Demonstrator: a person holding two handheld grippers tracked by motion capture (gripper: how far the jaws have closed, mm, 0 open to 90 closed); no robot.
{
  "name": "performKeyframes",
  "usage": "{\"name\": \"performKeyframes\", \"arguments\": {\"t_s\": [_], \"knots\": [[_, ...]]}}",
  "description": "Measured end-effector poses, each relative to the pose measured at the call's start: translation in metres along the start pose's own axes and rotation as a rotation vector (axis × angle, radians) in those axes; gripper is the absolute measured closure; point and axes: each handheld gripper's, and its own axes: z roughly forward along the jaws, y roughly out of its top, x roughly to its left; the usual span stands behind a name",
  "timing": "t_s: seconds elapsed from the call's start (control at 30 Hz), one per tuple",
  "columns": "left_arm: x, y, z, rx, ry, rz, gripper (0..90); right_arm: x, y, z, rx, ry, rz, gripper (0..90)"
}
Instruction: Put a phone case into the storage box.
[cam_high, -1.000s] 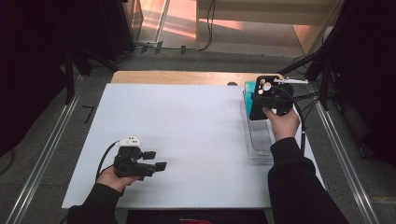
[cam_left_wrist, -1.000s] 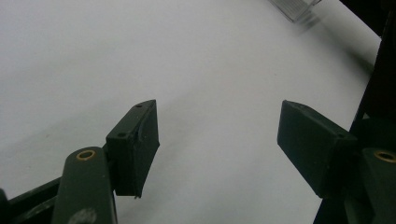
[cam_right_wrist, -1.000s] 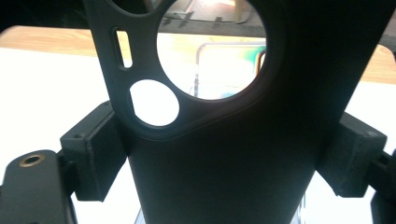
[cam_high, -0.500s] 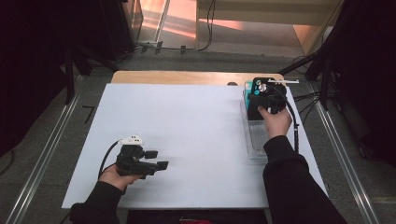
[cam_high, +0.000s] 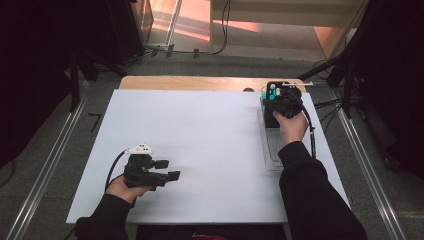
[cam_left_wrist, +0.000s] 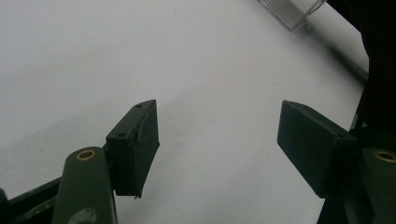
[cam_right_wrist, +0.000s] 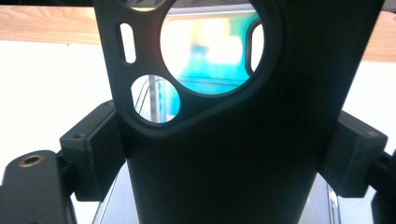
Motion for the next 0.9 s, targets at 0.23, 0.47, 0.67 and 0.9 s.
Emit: {"name": "performKeyframes", "arguments": {"t_s": [0.23, 0.47, 0.67, 0.9], "knots": [[-0.001, 0.0, 0.0, 0.005, 0.001, 0.005, 29.5, 0.001, 0.008, 0.006, 0.001, -0.005, 0.004, 12.2], [-0.001, 0.0, 0.0, 0.004, -0.001, 0.008, 29.5, 0.003, 0.008, 0.01, 0.001, -0.025, -0.025, 11.5], [-0.001, 0.0, 0.001, 0.006, -0.004, 0.006, 29.5, 0.0, 0.009, 0.009, 0.003, -0.007, -0.026, 9.9], [-0.001, 0.0, 0.0, 0.001, -0.006, 0.007, 29.5, 0.004, 0.012, 0.004, -0.036, 0.008, -0.026, 0.0]]}}
